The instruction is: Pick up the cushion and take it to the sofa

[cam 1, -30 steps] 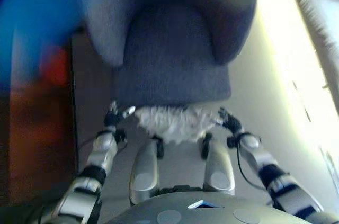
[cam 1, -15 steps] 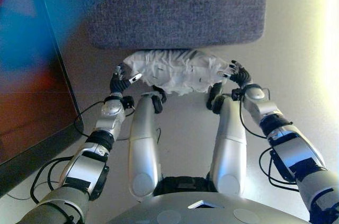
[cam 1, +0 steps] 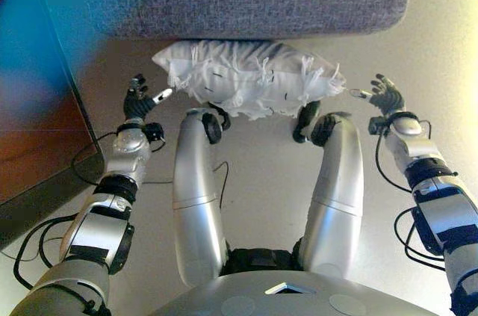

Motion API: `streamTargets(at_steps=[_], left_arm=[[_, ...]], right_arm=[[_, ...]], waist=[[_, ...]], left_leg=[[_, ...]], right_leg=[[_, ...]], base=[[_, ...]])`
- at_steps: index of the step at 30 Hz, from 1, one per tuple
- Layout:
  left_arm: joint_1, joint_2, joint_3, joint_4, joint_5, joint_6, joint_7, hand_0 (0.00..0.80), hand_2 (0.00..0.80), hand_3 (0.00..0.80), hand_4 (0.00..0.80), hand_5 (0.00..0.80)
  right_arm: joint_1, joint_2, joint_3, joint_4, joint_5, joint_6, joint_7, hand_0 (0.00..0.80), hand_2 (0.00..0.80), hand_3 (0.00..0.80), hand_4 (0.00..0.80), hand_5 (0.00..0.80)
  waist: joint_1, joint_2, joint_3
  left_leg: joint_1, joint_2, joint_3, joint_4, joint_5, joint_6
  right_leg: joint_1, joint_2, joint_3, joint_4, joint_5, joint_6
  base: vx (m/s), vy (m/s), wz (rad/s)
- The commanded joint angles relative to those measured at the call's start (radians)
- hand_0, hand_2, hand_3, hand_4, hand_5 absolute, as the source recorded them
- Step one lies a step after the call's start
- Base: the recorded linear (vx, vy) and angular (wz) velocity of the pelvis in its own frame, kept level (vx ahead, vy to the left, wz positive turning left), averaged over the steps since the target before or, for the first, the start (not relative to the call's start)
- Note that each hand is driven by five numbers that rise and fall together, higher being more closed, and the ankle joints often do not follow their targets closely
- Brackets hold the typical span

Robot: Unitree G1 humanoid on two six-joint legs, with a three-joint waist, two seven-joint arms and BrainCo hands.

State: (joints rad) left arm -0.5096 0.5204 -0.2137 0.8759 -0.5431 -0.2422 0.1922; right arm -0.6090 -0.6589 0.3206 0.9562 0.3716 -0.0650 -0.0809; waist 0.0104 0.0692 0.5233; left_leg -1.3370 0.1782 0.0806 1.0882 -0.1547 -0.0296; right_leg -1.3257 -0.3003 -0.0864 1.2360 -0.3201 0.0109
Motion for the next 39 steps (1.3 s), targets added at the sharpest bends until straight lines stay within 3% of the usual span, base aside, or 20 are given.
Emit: streamTargets(at_steps=[1,7,10,14,18,23,32,39], left_arm=[[0.077,0.053,0.035,0.012,-0.001,-0.028,0.002,0.000,0.000,0.000,0.000,0.000],[0.071,0.060,0.025,0.025,0.035,-0.034,0.000,0.000,0.000,0.000,0.000,0.000],[0.031,0.075,-0.002,0.033,-0.011,-0.004,-0.070,0.000,0.000,0.000,0.000,0.000],[-0.016,0.090,-0.036,0.030,-0.098,-0.004,-0.181,0.000,0.000,0.000,0.000,0.000],[-0.060,0.108,-0.064,-0.009,-0.144,0.000,-0.262,0.000,0.000,0.000,0.000,0.000],[-0.104,0.133,-0.103,-0.020,-0.116,0.016,-0.294,0.000,0.000,0.000,0.000,0.000],[-0.182,0.173,-0.190,-0.053,-0.085,0.046,-0.372,0.000,0.000,0.000,0.000,0.000],[-0.325,0.197,-0.282,-0.044,-0.117,0.100,-0.441,0.000,0.000,0.000,0.000,0.000]], right_arm=[[0.059,-0.048,0.017,-0.071,-0.155,-0.037,-0.064,0.000,0.000,0.000,0.000,0.000],[0.013,-0.080,0.119,-0.199,-0.417,0.049,-0.184,0.000,0.000,0.000,0.000,0.000],[-0.049,-0.108,0.192,-0.219,-0.513,0.090,-0.189,0.000,0.000,0.000,0.000,0.000],[-0.113,-0.133,0.252,-0.240,-0.532,0.103,-0.167,0.000,0.000,0.000,0.000,0.000],[-0.144,-0.144,0.279,-0.268,-0.524,0.068,-0.135,0.000,0.000,0.000,0.000,0.000],[-0.184,-0.154,0.321,-0.322,-0.559,0.041,-0.080,0.000,0.000,0.000,0.000,0.000],[-0.260,-0.185,0.415,-0.409,-0.585,0.065,0.033,0.000,0.000,0.000,0.000,0.000],[-0.346,-0.178,0.485,-0.397,-0.593,0.074,0.105,0.000,0.000,0.000,0.000,0.000]], waist=[[-0.022,-0.001,-0.003],[-0.023,-0.007,-0.003],[-0.024,-0.002,-0.003],[-0.027,0.005,-0.003],[-0.033,0.012,-0.003],[-0.042,0.015,-0.003],[-0.056,0.016,-0.003],[-0.067,0.013,-0.003]], left_leg=[[0.055,0.010,0.004,0.075,-0.178,0.009],[0.027,0.015,0.002,0.110,-0.188,0.007],[0.008,0.017,0.004,0.129,-0.193,0.007],[-0.014,0.021,0.006,0.146,-0.199,0.003],[-0.039,0.024,0.006,0.165,-0.201,-0.002],[-0.060,0.035,0.006,0.185,-0.201,-0.009],[-0.088,0.058,0.007,0.216,-0.198,-0.020],[-0.114,0.069,0.006,0.237,-0.198,-0.021]], right_leg=[[0.026,-0.026,0.064,-0.092,0.076,0.051],[0.002,-0.026,0.071,-0.068,0.067,0.049],[-0.017,-0.028,0.078,-0.052,0.059,0.047],[-0.042,-0.035,0.084,-0.033,0.053,0.047],[-0.069,-0.039,0.094,-0.019,0.053,0.048],[-0.091,-0.042,0.102,-0.005,0.052,0.048],[-0.122,-0.041,0.117,0.020,0.049,0.043],[-0.147,-0.041,0.125,0.033,0.051,0.041]], base=[[0.000,0.000,0.00],[0.021,0.021,-0.03],[0.000,0.000,0.00],[0.005,0.013,0.07],[0.005,0.008,0.04],[0.000,0.000,0.00],[0.015,0.024,-0.02],[0.005,0.006,0.00]])
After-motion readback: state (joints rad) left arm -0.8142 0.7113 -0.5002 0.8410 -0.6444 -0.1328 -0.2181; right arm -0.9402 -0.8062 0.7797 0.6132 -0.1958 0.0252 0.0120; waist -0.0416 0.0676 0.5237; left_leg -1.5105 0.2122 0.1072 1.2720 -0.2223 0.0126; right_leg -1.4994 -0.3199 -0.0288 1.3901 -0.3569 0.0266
